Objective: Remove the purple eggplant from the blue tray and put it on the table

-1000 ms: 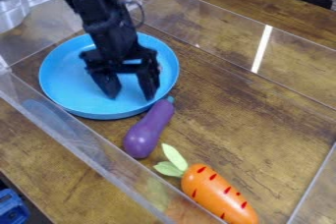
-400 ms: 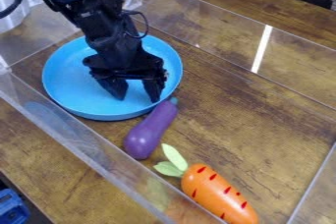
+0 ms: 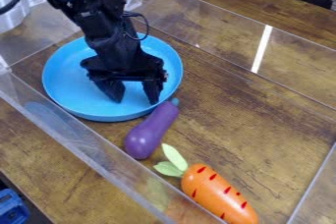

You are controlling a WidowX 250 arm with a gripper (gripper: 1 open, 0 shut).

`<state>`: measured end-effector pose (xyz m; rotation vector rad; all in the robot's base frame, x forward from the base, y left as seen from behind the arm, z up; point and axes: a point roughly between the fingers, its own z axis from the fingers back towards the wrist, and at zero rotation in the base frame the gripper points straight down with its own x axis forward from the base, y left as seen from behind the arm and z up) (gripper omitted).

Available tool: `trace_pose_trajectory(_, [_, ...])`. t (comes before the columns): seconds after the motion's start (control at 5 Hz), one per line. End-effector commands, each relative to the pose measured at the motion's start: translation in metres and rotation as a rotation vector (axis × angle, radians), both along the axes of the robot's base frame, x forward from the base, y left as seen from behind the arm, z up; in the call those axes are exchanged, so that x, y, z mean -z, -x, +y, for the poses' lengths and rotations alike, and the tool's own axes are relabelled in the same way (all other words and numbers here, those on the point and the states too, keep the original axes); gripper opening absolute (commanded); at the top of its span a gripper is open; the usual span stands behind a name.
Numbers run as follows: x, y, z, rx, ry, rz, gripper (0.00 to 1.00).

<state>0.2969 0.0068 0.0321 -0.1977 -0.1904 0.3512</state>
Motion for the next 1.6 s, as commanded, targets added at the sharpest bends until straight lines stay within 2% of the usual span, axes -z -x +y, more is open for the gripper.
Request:
trace_pose_trajectory(0.0, [-0.031, -0.011, -0.001, 0.021, -0.008, -0.076, 1.00])
trace_pose_trajectory(0.4, [-0.033, -0.018, 0.011, 0.007, -0.005, -0.102, 1.00])
trace_pose_trajectory(0.6, [-0.028, -0.024, 0.008, 0.014, -0.001, -0.114, 0.00])
trace_pose_trajectory(0.8, [-0.022, -0.028, 0.004, 0.018, 0.003, -0.126, 1.00])
trace_pose_trajectory(1.0, [-0.022, -0.036, 0.010, 0.079, 0.007, -0.127, 1.00])
trace_pose_trajectory(1.4, [-0.074, -0.024, 0.012, -0.004, -0.079, -0.188, 1.00])
